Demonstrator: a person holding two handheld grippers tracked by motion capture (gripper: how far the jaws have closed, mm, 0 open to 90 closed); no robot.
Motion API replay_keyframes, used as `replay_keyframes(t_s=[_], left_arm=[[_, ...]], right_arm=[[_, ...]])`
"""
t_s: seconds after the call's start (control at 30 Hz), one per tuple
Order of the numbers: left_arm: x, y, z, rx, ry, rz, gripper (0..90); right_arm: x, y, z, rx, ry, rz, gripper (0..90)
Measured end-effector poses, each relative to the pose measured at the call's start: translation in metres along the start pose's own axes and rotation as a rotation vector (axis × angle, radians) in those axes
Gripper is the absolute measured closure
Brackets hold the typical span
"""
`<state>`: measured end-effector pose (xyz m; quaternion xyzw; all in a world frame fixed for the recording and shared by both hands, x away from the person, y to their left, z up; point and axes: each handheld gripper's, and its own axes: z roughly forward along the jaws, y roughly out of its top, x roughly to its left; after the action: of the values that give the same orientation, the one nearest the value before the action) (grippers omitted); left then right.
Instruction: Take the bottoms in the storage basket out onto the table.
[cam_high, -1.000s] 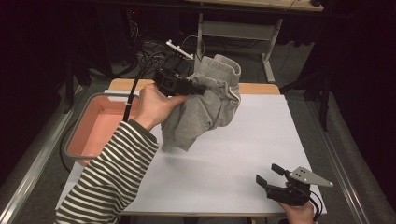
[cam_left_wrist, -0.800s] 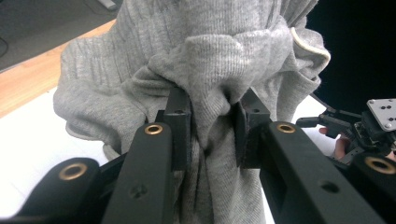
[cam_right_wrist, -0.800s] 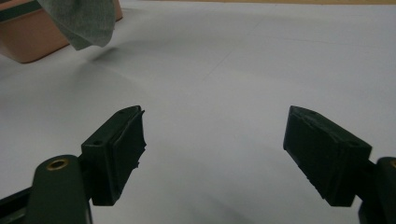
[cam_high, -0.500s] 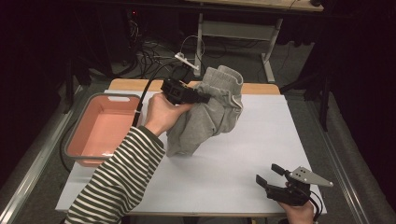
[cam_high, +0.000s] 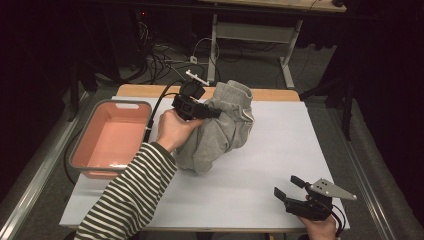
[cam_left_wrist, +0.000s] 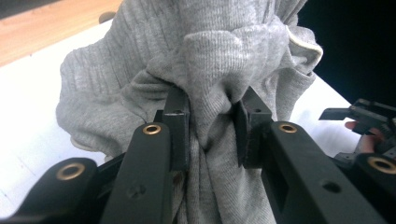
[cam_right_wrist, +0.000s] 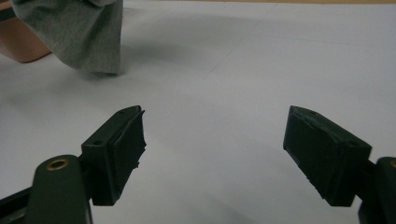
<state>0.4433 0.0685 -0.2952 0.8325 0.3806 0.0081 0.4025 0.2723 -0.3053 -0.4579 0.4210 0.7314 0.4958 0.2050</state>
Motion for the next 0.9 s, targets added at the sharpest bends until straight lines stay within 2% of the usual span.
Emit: replay_keyframes(t_s=[0.13, 0.9], left_arm=[[0.006, -0.007, 0.004, -0.010, 0.009, -0.019, 68.3], [0.032, -0.030, 0.019, 0.022, 0.081, -0.078, 67.9]], right_arm=[[0.000, 0.000, 0.000, -0.001, 0.000, 0.001, 21.1], [0.000, 0.000, 0.000, 0.000, 0.001, 0.000, 21.1]])
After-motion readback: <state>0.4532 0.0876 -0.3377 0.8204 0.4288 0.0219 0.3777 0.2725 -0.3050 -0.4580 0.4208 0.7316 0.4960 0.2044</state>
